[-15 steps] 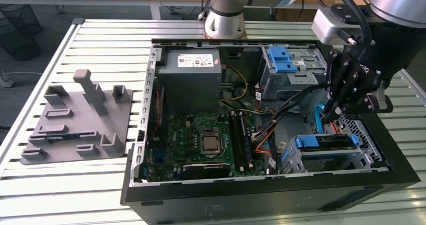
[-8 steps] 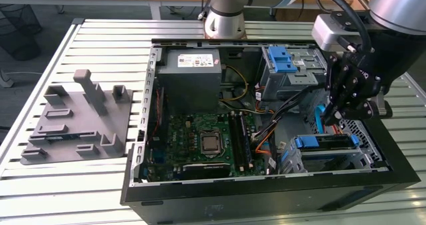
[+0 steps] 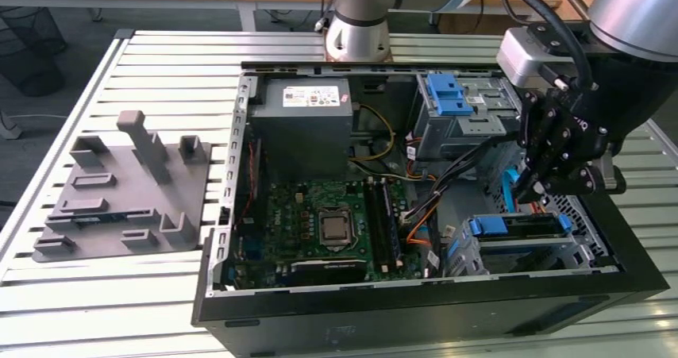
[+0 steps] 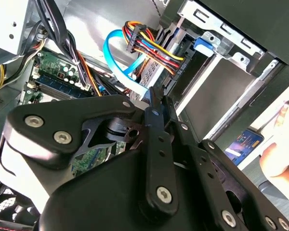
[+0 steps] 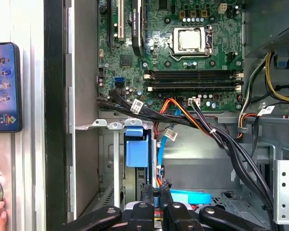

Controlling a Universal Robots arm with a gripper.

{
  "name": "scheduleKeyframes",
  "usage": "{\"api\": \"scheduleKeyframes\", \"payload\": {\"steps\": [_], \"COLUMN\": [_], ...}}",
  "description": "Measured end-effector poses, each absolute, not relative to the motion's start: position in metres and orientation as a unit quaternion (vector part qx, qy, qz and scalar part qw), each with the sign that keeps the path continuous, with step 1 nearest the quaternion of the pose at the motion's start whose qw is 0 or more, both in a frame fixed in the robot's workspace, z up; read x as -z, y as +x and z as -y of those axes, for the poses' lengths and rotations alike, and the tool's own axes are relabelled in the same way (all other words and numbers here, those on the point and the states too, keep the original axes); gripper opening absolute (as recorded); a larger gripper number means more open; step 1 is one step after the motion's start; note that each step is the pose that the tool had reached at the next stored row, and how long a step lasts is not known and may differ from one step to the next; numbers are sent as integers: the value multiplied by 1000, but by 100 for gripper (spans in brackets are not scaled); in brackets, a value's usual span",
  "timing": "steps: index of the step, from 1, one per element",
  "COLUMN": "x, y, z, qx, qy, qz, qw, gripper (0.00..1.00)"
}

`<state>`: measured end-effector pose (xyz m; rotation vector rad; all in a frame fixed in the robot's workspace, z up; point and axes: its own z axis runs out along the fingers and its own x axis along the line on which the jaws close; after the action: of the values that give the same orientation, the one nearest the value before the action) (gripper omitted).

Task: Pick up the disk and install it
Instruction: 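Insert the second disk wire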

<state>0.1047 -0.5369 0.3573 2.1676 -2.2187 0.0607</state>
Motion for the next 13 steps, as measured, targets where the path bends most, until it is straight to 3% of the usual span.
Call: {"api": "scheduleKeyframes", "payload": {"steps": [13], "x": [-354], "y": [110], "z": [538], "qx": [-18], "qy": [699], "qz": [715], "qw": [21], "gripper": [18]}}
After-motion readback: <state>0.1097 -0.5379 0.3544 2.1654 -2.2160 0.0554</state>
